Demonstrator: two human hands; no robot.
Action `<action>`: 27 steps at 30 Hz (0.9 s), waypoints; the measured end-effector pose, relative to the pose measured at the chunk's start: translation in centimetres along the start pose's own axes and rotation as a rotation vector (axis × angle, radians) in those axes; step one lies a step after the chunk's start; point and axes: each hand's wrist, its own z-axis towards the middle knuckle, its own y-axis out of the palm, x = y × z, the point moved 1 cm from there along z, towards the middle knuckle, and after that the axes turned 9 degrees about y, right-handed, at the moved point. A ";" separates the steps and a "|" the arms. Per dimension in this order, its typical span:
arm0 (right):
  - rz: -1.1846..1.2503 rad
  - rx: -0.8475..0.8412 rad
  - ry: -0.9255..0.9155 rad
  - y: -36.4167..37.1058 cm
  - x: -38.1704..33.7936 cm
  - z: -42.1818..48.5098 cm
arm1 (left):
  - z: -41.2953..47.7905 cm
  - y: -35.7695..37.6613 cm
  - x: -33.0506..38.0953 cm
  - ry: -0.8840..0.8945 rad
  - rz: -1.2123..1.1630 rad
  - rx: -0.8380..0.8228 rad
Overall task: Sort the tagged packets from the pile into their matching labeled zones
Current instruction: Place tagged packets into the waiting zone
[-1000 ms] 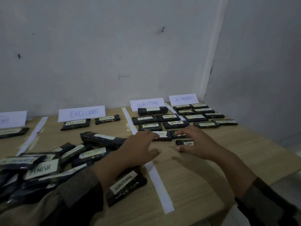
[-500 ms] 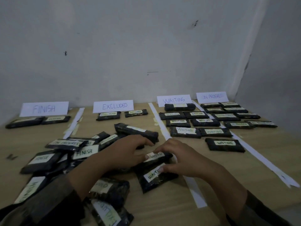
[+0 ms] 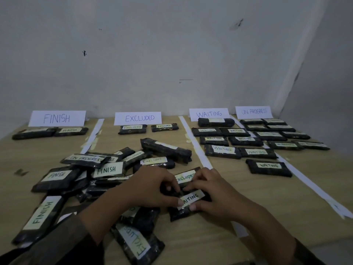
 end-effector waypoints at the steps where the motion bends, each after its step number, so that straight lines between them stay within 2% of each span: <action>1: 0.037 0.013 0.000 0.2 0.0 -0.1 | 0.0 0.1 0.2 -0.007 0.034 -0.009; 8: 0.134 0.027 0.012 0.6 -0.2 0.3 | 0.3 0.3 1.2 -0.117 0.228 -0.146; 15: 0.066 -0.035 -0.025 0.1 0.0 0.1 | 0.3 0.6 1.4 -0.128 0.248 -0.156; 18: 0.109 0.059 -0.048 0.2 0.1 -0.1 | 0.4 0.5 1.3 -0.124 0.207 -0.150; 21: 0.122 0.168 -0.073 0.1 0.2 -0.4 | 0.7 0.0 1.0 -0.131 0.057 -0.104; 24: 0.066 0.279 -0.076 -0.2 0.4 -0.5 | 1.1 -0.3 0.8 -0.138 -0.095 -0.040; 27: -0.016 0.367 -0.081 -0.7 0.8 -0.4 | 1.7 -0.6 0.6 -0.121 -0.114 0.019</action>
